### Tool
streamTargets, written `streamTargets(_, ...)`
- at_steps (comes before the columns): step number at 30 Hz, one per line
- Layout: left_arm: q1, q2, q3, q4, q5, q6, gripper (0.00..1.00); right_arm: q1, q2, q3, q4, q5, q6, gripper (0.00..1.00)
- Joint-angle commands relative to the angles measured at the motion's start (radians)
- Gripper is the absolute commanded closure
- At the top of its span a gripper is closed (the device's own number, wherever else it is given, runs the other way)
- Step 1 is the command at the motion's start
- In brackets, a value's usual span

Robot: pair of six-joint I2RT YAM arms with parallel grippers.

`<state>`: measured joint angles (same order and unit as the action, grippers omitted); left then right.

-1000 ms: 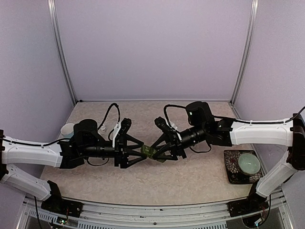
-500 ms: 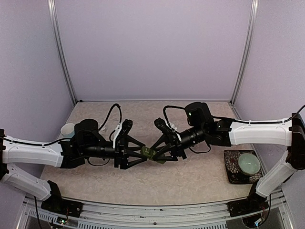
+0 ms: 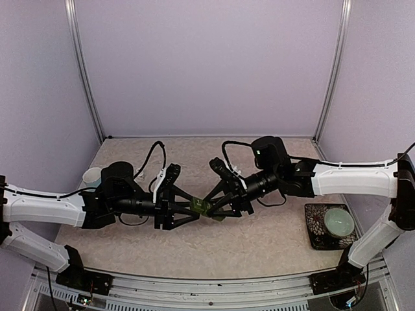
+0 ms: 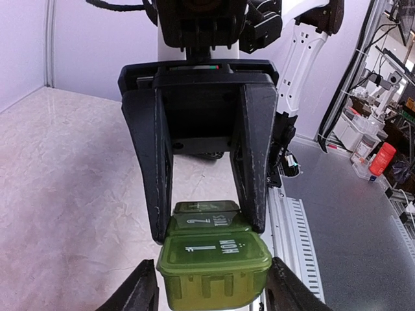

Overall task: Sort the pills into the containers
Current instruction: Pass from the right arm to the left

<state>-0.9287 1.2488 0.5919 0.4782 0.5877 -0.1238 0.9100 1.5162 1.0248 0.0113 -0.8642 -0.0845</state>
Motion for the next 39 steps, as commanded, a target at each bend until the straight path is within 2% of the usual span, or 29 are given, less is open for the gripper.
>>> streamTargets(1, -0.005, -0.035, 0.008, -0.007, -0.040, 0.028, 0.49, 0.016, 0.014, 0.031, 0.000, -0.026, 0.011, 0.60)
streamTargets(12, -0.011, -0.039, 0.007, -0.022, -0.049, 0.042, 0.68, 0.017, 0.018, 0.036, -0.001, -0.024, 0.022, 0.60)
streamTargets(13, -0.014, -0.037, 0.008, -0.026, -0.050, 0.044, 0.67, 0.016, 0.017, 0.035, 0.000, -0.024, 0.024, 0.60)
streamTargets(15, -0.017, -0.033, 0.012, -0.039, -0.055, 0.048, 0.54, 0.016, 0.018, 0.036, 0.001, -0.025, 0.025, 0.60)
streamTargets(16, -0.018, -0.032, 0.014, -0.046, -0.055, 0.050, 0.51, 0.015, 0.017, 0.038, 0.002, -0.025, 0.026, 0.60)
streamTargets(18, -0.019, -0.033, 0.012, -0.053, -0.060, 0.053, 0.52, 0.016, 0.018, 0.041, 0.001, -0.026, 0.028, 0.60)
streamTargets(21, -0.019, -0.040, 0.008, -0.053, -0.065, 0.056, 0.61, 0.016, 0.020, 0.045, -0.001, -0.026, 0.029, 0.61)
streamTargets(24, -0.018, -0.047, 0.008, -0.057, -0.076, 0.060, 0.63, 0.016, 0.022, 0.048, -0.005, -0.024, 0.028, 0.61)
streamTargets(39, -0.019, -0.049, -0.003, -0.032, -0.074, 0.049, 0.62, 0.016, 0.038, 0.052, -0.017, -0.006, 0.021, 0.63)
